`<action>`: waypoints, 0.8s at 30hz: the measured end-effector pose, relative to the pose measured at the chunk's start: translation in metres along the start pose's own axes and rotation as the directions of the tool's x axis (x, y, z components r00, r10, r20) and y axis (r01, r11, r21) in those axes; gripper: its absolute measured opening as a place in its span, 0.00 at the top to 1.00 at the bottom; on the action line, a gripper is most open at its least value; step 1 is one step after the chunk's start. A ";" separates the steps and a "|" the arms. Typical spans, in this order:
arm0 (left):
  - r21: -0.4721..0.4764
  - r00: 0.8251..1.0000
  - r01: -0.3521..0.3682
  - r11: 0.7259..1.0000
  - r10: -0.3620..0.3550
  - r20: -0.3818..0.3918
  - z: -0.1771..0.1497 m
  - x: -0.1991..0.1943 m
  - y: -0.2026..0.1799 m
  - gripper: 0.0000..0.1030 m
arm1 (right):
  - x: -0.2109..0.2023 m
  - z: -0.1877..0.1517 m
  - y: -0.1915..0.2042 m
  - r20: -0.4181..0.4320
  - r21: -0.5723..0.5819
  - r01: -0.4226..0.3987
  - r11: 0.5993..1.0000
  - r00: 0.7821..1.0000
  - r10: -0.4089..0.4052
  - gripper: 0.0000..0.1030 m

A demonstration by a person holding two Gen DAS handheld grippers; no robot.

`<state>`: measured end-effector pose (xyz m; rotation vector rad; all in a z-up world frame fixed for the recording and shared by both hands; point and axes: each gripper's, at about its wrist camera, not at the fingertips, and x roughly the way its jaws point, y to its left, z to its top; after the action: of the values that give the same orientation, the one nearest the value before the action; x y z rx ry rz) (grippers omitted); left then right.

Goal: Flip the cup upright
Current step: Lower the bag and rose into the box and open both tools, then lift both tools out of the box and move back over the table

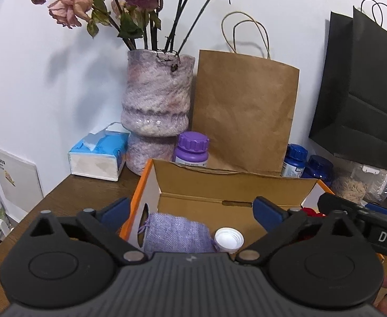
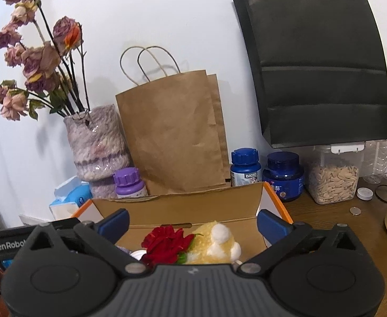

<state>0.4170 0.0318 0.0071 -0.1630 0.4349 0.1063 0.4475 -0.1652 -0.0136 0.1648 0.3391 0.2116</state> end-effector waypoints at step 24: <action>-0.024 0.999 0.003 1.000 -0.002 0.033 0.005 -0.071 0.020 0.00 | -0.085 0.016 0.013 0.043 -0.083 0.017 0.996 0.999 -0.014 0.00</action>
<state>0.3526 0.0480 0.0394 -0.1854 0.4002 0.1121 0.3724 -0.1746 0.0304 0.0844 0.2890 0.2062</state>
